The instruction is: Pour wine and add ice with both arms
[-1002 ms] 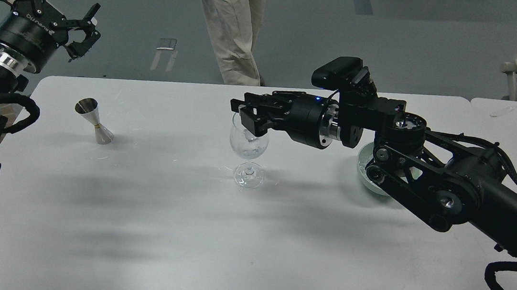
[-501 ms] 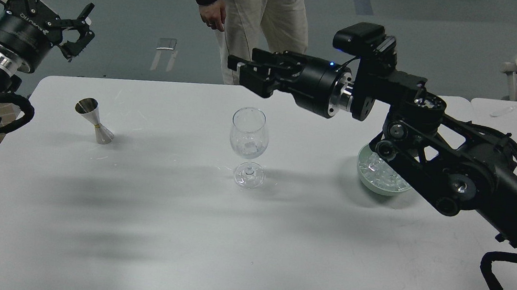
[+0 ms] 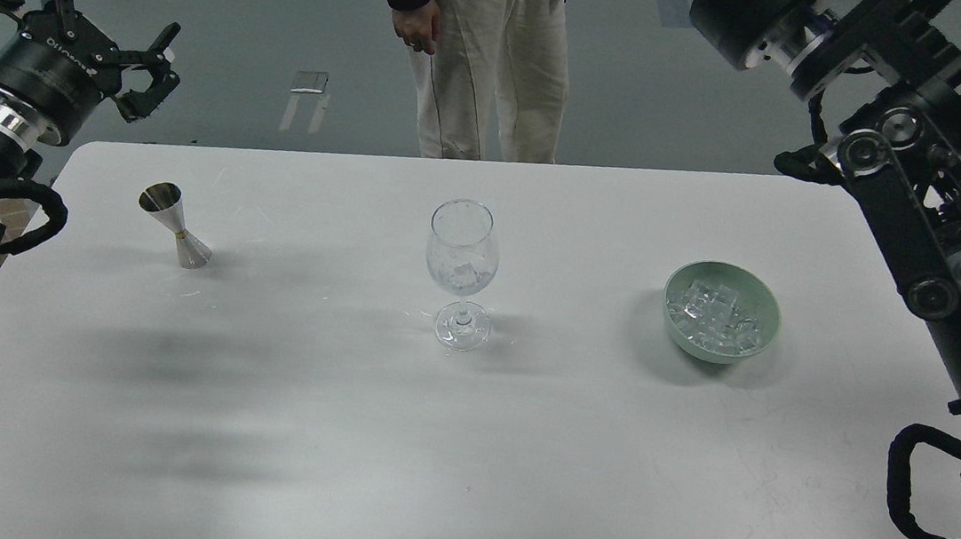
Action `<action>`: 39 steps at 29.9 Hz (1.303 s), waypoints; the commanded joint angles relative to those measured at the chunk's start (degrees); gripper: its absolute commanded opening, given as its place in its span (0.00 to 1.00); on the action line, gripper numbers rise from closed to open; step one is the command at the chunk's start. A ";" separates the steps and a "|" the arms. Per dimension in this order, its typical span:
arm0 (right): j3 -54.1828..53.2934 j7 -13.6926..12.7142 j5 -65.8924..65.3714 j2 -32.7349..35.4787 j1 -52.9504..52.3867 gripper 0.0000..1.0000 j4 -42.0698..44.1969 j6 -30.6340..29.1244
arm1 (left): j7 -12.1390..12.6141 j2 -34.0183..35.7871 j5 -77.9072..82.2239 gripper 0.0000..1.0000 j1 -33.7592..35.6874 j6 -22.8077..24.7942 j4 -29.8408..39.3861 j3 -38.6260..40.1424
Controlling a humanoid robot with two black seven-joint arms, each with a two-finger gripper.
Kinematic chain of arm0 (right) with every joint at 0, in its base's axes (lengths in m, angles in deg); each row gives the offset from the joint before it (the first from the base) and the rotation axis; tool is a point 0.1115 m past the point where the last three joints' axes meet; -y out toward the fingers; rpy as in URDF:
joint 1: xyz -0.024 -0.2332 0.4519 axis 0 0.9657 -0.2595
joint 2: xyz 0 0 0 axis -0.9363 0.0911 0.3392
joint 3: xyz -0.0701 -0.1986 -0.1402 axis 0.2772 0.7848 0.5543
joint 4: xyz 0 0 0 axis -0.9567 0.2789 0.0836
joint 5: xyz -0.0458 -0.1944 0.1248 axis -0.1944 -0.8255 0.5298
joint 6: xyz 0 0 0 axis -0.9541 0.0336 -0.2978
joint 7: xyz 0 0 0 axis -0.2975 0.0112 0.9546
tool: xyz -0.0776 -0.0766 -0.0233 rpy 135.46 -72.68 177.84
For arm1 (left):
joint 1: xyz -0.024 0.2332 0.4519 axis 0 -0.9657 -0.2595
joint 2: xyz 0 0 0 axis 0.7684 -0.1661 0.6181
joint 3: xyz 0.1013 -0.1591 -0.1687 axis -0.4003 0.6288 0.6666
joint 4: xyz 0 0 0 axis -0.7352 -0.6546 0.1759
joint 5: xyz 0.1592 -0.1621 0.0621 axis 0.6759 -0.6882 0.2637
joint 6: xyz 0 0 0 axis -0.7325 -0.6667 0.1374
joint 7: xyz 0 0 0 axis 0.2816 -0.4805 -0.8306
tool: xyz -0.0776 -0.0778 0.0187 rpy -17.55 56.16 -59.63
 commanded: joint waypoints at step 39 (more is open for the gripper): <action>-8.44 0.62 59.75 -2.35 7.33 1.00 23.04 -0.57 | -8.21 -2.51 3.18 0.98 -2.20 -0.29 -1.12 -0.09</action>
